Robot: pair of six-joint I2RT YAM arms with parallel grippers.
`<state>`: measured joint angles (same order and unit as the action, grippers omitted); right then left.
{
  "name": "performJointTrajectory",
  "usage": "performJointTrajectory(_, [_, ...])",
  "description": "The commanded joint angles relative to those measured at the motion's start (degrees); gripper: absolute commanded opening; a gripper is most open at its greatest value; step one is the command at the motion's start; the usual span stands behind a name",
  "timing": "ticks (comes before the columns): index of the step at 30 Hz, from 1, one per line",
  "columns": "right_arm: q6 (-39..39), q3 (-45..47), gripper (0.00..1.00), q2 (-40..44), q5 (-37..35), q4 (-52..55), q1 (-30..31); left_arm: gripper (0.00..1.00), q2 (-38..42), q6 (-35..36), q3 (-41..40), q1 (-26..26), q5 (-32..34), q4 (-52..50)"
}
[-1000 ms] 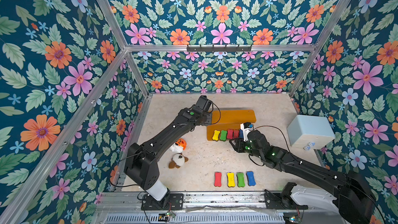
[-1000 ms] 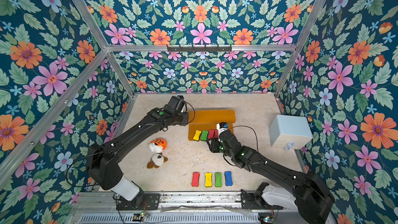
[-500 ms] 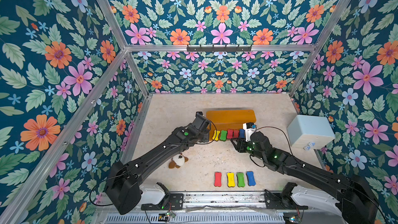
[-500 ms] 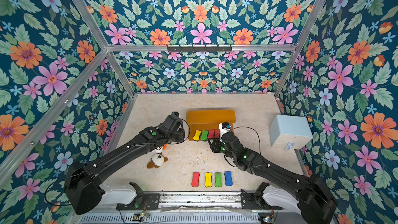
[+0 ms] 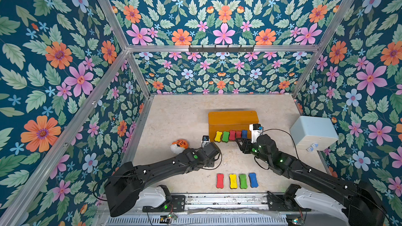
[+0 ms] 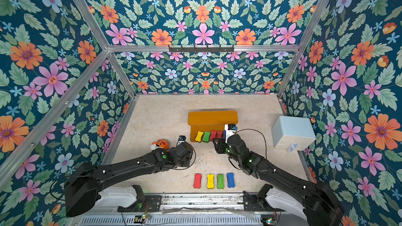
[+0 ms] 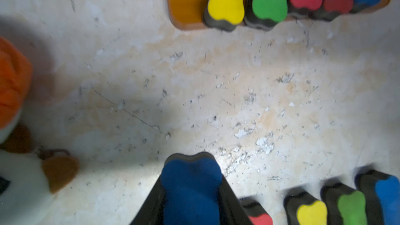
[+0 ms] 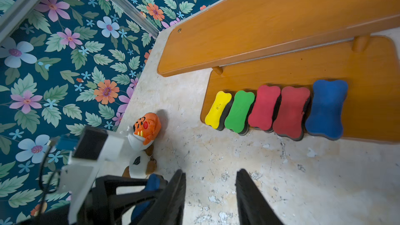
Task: Remove the whiteboard erasers from the shelf
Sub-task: Place the whiteboard eraser at the center of the board.
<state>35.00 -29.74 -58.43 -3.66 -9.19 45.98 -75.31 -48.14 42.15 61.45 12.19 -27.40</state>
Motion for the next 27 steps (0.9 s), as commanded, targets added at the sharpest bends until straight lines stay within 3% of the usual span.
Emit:
performJointTrajectory(1, [-0.3,0.7,0.43,1.3,-2.2,-2.6,-0.5,0.00,-1.3,-4.6,-1.3,3.1,2.4,2.0])
performJointTrajectory(10, [-0.6,3.5,0.44,5.5,-3.2,-3.5,-1.7,0.00,-5.6,-12.7,-6.2,11.6,3.7,4.9])
performJointTrajectory(27, [0.7,7.6,0.44,8.3,-3.1,-6.7,-1.8,0.00,-7.1,-23.7,-8.0,21.8,6.4,0.8])
